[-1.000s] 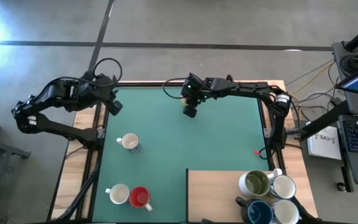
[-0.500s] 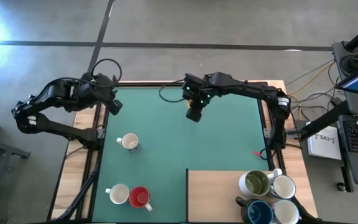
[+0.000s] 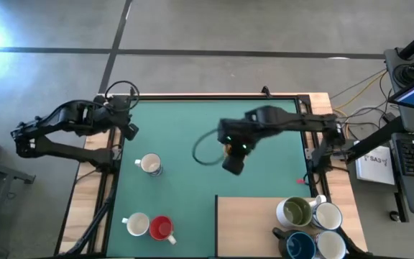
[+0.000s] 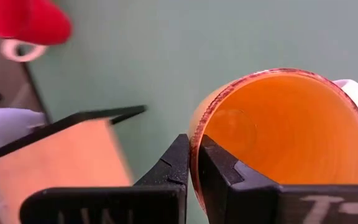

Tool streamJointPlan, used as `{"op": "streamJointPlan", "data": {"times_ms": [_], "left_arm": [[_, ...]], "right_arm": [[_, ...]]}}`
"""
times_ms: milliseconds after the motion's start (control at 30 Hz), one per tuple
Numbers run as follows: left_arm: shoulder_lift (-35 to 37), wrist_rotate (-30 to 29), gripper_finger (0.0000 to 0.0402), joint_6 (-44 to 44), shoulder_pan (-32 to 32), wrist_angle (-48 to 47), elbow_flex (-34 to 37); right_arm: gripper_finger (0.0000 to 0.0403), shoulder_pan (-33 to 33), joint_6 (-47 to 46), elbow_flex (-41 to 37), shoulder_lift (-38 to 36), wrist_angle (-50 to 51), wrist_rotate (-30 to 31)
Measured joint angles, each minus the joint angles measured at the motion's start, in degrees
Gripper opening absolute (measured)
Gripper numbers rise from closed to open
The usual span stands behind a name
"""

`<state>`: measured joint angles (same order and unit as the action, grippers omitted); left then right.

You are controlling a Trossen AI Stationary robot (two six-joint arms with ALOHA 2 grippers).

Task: Place coffee mugs
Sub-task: Put the yellow mug on the shelf

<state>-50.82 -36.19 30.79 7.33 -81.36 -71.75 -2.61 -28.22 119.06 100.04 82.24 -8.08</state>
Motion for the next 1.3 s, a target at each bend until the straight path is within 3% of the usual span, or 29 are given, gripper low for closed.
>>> {"op": "streamJointPlan", "data": {"times_ms": [200, 333, 733, 1300], "left_arm": [[4.08, 2.89, 0.0071, -0.09, -0.04, 3.06, 1.95], [5.27, 3.23, 0.0071, 0.0, -0.04, 5.17, 1.57], [4.46, 4.27, 0.0071, 3.27, -0.11, 15.51, 1.73], [-0.33, 2.21, 0.0071, 5.81, -0.96, 19.49, 1.59]], "right_arm": [[0.0012, -8.65, -13.1, 0.7, -3.38, -1.01, 0.81], [0.0012, -14.14, -16.8, 0.69, -4.16, -1.74, 3.11], [0.0013, -28.28, -15.36, 0.62, -4.24, -7.31, 3.72], [0.0013, -37.26, -14.58, 0.03, -3.83, -10.91, 3.54]]}}
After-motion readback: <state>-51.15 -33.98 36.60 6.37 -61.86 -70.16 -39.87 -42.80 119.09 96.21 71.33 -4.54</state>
